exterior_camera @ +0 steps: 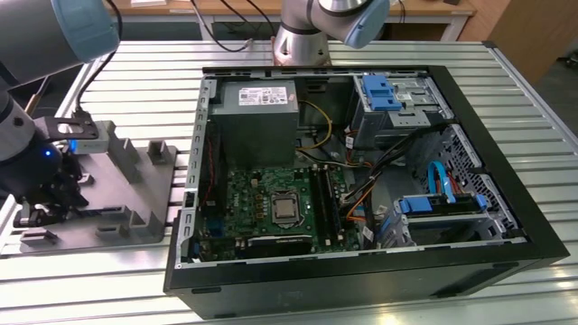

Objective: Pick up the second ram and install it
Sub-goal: 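Pick up the second ram and move it above second insertion slot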

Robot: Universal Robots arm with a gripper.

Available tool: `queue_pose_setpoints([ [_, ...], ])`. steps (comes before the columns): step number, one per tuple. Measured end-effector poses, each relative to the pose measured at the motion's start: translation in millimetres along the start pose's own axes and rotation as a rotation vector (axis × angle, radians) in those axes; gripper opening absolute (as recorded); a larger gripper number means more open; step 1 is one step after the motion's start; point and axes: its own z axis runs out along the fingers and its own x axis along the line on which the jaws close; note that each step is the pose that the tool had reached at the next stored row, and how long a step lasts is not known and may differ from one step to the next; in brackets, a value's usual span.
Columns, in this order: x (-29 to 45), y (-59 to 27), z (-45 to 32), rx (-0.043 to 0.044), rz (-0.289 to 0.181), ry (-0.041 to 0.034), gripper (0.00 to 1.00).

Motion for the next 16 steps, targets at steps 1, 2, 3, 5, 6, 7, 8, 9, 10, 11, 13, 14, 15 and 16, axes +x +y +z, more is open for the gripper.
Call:
queue_pose_setpoints([
  [1,0.1,-0.1,1.1,-0.0003,-0.006,0.0003,0.31],
  [2,0.1,-0.1,2.2,-0.0005,-0.013,0.0004,0.31],
  [3,0.1,-0.2,3.4,-0.0007,-0.021,0.0005,0.31],
  [5,0.2,-0.3,5.4,-0.0013,-0.034,0.0011,0.31],
  [6,0.3,-0.4,6.7,-0.0014,-0.039,0.0013,0.31],
  [7,0.3,-0.4,8.5,-0.0014,-0.04,0.0014,0.31],
  [8,0.4,-0.5,10.3,-0.0014,-0.041,0.0014,0.31],
  [9,0.5,-0.6,11.8,-0.0014,-0.041,0.0014,0.31],
  [10,0.5,-0.7,13.4,-0.0015,-0.041,0.0014,0.31],
  [11,0.6,-0.7,14.8,-0.0015,-0.041,0.0013,0.31],
  [13,0.6,-0.7,15.1,-0.0017,-0.041,0.0014,0.31],
  [14,0.6,-0.7,15.1,-0.0017,-0.041,0.0014,0.31],
  [15,0.6,-0.7,15.2,-0.0017,-0.041,0.0014,0.31],
  [16,0.6,-0.8,15.3,-0.0016,-0.041,0.0014,0.31],
])
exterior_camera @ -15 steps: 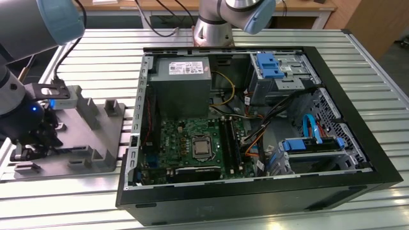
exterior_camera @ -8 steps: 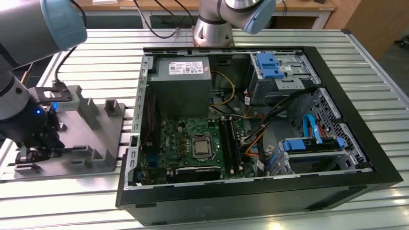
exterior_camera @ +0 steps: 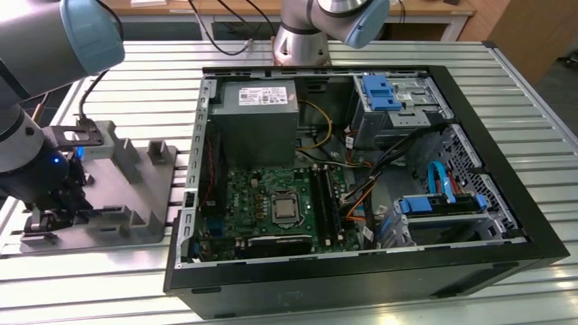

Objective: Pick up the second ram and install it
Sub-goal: 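Pick up the second ram and move it above second insertion slot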

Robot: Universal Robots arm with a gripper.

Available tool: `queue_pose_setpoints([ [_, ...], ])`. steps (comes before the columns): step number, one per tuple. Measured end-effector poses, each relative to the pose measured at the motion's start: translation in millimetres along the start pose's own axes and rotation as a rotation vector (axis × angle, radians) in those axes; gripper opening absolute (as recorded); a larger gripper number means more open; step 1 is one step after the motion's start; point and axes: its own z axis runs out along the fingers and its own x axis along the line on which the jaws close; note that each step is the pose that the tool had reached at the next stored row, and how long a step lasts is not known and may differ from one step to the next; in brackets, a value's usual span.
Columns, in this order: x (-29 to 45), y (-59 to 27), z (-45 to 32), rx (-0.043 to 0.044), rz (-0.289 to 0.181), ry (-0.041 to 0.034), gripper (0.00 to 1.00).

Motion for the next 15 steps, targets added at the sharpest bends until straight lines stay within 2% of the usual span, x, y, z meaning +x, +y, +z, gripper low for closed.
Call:
queue_pose_setpoints([
  [3,0.0,0.0,0.2,0.0001,0.0,-0.0001,0.29],
  [5,0.0,0.0,0.3,0.0001,0.0,0.0,0.16],
  [7,0.0,0.0,0.3,0.0001,0.0,-0.0001,0.14],
  [15,0.0,0.0,0.7,0.0001,0.0,0.0,0.14],
])
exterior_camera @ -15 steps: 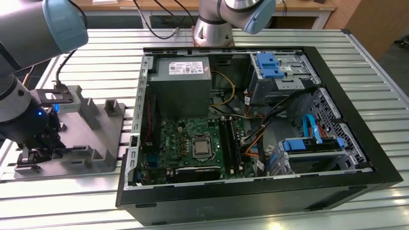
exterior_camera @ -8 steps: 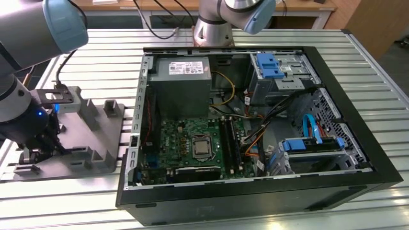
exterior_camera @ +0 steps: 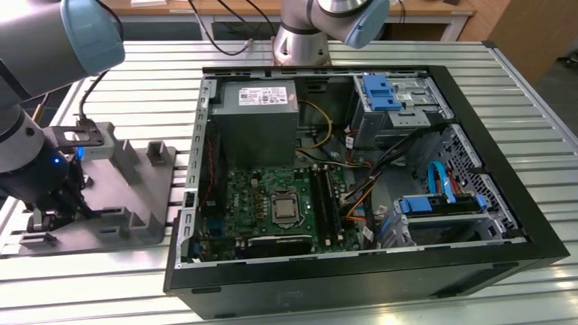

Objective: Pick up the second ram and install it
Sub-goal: 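Pick up the second ram and move it above second insertion slot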

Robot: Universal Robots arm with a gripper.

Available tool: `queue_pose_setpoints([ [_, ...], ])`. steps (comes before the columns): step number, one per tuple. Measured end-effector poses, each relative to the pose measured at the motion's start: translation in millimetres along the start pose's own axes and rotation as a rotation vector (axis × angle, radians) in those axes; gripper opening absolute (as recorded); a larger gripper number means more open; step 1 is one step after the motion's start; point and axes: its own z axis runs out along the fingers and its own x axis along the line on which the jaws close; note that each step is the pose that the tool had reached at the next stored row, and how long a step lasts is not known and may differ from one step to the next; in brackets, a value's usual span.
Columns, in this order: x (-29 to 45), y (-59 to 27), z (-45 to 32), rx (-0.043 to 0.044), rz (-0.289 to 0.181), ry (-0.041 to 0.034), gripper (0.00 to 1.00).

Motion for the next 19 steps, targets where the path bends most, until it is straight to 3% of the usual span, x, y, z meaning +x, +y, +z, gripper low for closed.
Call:
queue_pose_setpoints([
  [11,-0.1,0.0,-0.4,0.0004,0.0,-0.0008,0.14],
  [19,-0.5,0.6,-13.8,0.0001,0.0,-0.0014,0.14],
])
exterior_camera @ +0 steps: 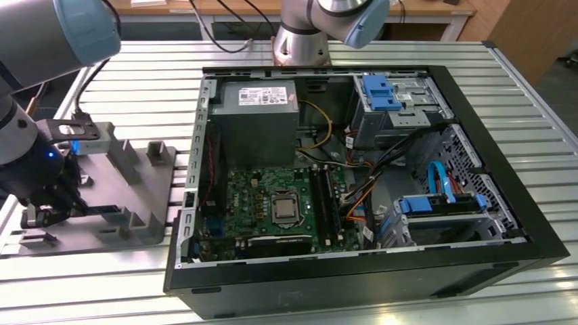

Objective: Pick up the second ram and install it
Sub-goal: 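Pick up the second ram and move it above second insertion slot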

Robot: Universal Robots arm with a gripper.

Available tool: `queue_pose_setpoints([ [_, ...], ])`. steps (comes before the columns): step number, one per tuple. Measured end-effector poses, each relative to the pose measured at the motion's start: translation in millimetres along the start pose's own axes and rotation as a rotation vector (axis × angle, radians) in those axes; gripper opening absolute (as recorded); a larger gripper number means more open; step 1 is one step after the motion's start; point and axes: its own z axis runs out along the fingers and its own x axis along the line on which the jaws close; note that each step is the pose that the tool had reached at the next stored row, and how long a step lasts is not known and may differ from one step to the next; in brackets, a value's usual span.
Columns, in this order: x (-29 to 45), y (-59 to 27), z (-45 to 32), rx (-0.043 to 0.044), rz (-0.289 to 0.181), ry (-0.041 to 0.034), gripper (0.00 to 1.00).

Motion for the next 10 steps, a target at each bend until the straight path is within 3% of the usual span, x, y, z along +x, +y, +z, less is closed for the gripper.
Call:
queue_pose_setpoints([
  [10,-0.3,0.3,-7.3,0.0,0.0,0.0,0.14],
])
